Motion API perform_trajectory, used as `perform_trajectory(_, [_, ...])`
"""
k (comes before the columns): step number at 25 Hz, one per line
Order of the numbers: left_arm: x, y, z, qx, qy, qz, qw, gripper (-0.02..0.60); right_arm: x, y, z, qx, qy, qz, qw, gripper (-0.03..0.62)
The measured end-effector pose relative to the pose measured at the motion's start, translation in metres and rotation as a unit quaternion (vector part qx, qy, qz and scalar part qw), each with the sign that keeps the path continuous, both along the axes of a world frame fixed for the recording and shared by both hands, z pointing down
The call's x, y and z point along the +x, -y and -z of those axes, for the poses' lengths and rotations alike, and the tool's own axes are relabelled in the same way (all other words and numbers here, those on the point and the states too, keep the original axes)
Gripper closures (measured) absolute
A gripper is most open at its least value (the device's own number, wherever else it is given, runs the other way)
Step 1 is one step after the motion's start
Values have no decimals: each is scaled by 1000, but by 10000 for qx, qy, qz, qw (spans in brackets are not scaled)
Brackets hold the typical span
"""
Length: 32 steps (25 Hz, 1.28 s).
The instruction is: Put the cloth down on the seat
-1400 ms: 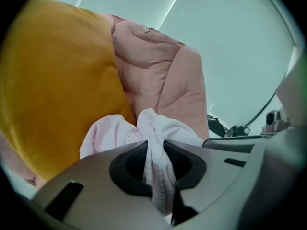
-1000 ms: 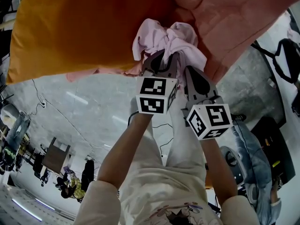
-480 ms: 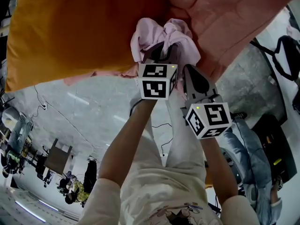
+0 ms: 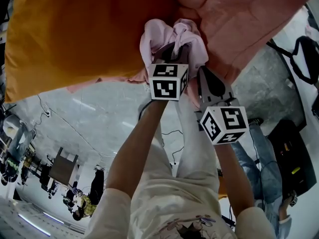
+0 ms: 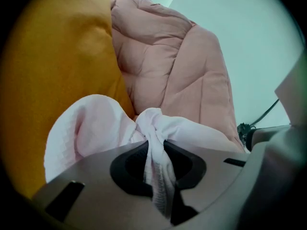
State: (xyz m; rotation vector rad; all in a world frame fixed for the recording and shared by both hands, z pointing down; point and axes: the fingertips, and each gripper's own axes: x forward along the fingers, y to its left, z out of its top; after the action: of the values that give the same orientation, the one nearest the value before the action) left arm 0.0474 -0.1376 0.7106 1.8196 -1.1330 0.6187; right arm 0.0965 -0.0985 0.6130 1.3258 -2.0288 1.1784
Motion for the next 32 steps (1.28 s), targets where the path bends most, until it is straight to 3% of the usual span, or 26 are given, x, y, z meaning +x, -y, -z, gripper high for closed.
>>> perform_trajectory(13, [4, -1, -18, -67, 5, -175, 9998, 523, -1, 5, 0, 22, 32, -77, 10000, 576])
perform_trajectory(21, [13, -4, -22, -307, -209, -357, 9987, 523, 2, 4, 6, 13, 81, -195, 9998, 574])
perform_trajectory(27, [15, -9, -9, -477, -443, -603, 9961, 466, 5, 5, 25, 111, 108, -306, 9994, 574])
perform_trajectory(32, [11, -14, 5, -595, -508, -495, 9957, 424, 10, 8, 43, 188, 140, -303, 9993, 575])
